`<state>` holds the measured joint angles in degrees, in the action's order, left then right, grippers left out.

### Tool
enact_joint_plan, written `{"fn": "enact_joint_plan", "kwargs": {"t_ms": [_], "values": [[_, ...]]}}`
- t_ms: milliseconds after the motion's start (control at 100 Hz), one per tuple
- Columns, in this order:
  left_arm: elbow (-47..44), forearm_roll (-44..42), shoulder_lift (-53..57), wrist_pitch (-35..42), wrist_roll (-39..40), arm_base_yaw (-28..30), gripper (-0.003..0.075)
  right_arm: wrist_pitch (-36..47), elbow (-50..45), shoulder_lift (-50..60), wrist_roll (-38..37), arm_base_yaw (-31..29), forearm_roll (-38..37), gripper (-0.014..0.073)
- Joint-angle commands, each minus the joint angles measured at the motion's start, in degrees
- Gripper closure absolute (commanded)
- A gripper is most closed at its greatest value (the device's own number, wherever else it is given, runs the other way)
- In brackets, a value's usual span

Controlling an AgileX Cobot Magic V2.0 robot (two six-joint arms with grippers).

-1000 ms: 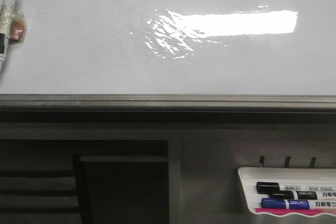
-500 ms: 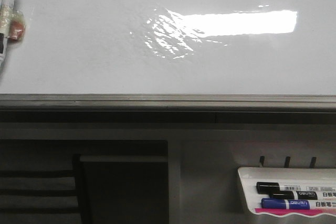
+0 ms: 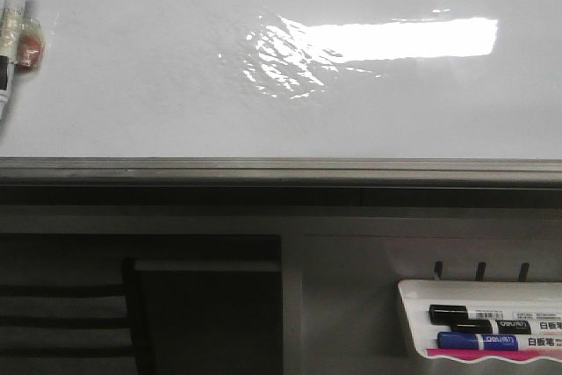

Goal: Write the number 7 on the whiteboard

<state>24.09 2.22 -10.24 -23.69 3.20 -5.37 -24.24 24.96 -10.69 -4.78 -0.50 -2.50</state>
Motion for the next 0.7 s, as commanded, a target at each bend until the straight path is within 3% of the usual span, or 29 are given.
{"fn": "enact_joint_plan", "kwargs": {"t_ms": [0, 270, 690], "values": [[6.4, -1.4, -5.8, -1.6, -0.1, 0.0, 0.0741, -1.8, 6.1, -5.2, 1.3, -0.4, -0.1, 0.0665], [10.1, -1.7, -14.5, -2.8, -0.1, 0.0, 0.0741, -3.7, 10.1, -13.2, 1.3, -0.4, -0.1, 0.0665], [10.1, -1.5, -15.1, -2.3, -0.1, 0.0, 0.0741, -3.7, 10.1, -13.4, 1.3, -0.4, -0.1, 0.0665]]}}
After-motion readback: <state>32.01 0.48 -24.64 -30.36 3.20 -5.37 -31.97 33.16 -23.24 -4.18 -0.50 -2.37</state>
